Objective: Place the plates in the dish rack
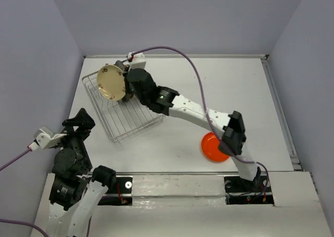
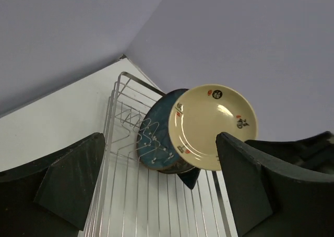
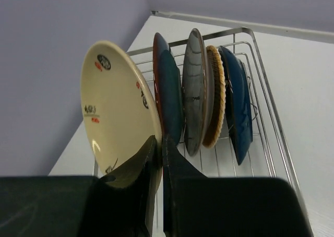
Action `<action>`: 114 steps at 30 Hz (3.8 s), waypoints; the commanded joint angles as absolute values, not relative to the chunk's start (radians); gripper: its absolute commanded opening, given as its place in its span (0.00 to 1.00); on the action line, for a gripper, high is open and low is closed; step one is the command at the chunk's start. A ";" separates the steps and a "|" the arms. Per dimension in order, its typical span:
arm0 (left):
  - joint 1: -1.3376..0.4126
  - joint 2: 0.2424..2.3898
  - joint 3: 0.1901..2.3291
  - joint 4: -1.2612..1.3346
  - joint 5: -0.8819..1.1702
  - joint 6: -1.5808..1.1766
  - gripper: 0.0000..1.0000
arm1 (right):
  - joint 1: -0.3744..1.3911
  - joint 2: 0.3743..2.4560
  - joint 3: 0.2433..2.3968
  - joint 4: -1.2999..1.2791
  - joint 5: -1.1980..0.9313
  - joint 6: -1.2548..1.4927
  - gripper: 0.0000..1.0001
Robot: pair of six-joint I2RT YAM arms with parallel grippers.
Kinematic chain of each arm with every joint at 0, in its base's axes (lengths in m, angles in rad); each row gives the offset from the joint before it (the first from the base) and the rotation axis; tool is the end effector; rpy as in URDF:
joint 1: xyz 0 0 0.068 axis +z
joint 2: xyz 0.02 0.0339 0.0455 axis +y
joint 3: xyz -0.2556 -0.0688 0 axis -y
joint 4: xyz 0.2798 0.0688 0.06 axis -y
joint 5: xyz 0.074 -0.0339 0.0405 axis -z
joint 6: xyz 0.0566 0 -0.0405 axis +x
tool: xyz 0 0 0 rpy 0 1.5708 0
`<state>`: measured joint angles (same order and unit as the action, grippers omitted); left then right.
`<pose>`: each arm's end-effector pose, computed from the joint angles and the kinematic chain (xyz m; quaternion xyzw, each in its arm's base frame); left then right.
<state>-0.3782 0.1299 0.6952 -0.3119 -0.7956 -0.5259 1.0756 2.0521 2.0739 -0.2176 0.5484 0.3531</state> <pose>0.0899 0.0078 0.3756 -0.3471 0.5402 -0.1052 0.7594 0.2810 0.4582 0.3824 -0.1022 0.7567 0.2421 0.5986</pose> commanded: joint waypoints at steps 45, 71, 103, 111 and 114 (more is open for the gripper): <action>-0.327 0.166 0.733 -0.281 -0.876 -0.563 0.99 | 1.252 2.790 2.616 0.364 0.985 -0.381 0.07; -0.296 0.176 0.716 -0.241 -0.830 -0.520 0.99 | 1.232 2.439 2.123 0.299 0.790 0.133 0.50; -0.295 0.158 0.704 -0.218 -0.789 -0.499 0.99 | 1.152 2.264 1.982 0.047 0.447 0.330 0.43; -0.310 0.143 0.686 -0.181 -0.674 -0.433 0.99 | 1.152 1.878 1.635 0.092 0.409 0.287 0.58; -0.327 0.135 0.680 -0.166 -0.592 -0.396 0.99 | 1.085 1.731 1.446 0.091 0.414 0.354 0.58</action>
<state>-0.3080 0.1524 0.6918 -0.2478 -0.6949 -0.4641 1.1461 1.9430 1.6142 0.0383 0.4095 0.3096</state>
